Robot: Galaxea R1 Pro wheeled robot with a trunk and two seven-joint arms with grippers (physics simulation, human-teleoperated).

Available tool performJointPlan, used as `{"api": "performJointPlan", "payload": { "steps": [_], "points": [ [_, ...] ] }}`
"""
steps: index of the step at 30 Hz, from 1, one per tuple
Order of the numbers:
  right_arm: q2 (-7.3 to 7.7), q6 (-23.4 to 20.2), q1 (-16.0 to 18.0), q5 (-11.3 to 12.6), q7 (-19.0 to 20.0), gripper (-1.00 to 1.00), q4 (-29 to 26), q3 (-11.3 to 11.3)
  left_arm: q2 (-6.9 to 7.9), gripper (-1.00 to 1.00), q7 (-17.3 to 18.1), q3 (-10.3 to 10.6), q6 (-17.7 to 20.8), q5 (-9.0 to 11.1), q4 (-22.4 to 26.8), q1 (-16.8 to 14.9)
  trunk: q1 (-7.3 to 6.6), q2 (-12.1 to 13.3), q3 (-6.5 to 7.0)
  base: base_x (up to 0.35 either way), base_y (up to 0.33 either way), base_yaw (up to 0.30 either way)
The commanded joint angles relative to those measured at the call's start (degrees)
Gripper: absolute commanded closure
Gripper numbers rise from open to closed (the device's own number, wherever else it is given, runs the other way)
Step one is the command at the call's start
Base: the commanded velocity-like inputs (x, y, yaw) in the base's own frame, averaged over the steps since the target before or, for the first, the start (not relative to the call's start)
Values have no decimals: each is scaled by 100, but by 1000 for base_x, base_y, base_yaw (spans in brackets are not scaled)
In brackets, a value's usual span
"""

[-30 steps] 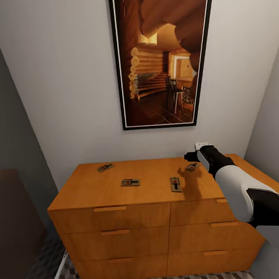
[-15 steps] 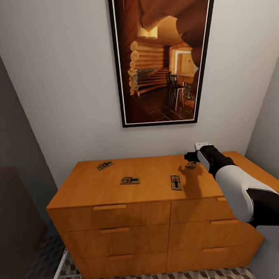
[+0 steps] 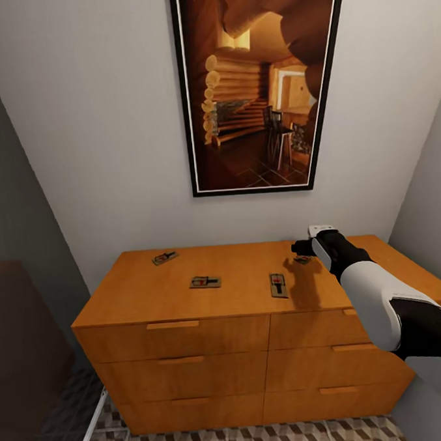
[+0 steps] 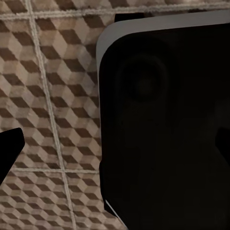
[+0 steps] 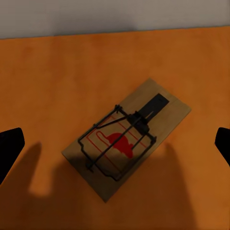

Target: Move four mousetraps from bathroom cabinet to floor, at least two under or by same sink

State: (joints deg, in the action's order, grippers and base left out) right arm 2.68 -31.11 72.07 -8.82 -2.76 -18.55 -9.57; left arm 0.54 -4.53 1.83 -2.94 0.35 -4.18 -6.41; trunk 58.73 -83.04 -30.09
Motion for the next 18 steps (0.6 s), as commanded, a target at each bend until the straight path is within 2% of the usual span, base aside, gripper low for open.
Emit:
{"api": "performJointPlan", "payload": {
  "steps": [1, 10, 18],
  "points": [
    [-4, -27, 4, -58, 13, -100, -8, -45, -1, -100, -13, 19, -29, 4, -22, -10, 0, -3, -15, 0, 0, 0],
    [-5, -27, 3, -58, 13, -100, -8, -45, -1, -100, -13, 19, -29, 3, -20, -10, 0, -3, -97, 1, 0, 0],
    [-4, -27, 3, -58, 13, -100, -8, -45, -1, -100, -13, 19, -31, 2, -19, -10, 0, -3, -144, 79, 0, 0]
  ]
}}
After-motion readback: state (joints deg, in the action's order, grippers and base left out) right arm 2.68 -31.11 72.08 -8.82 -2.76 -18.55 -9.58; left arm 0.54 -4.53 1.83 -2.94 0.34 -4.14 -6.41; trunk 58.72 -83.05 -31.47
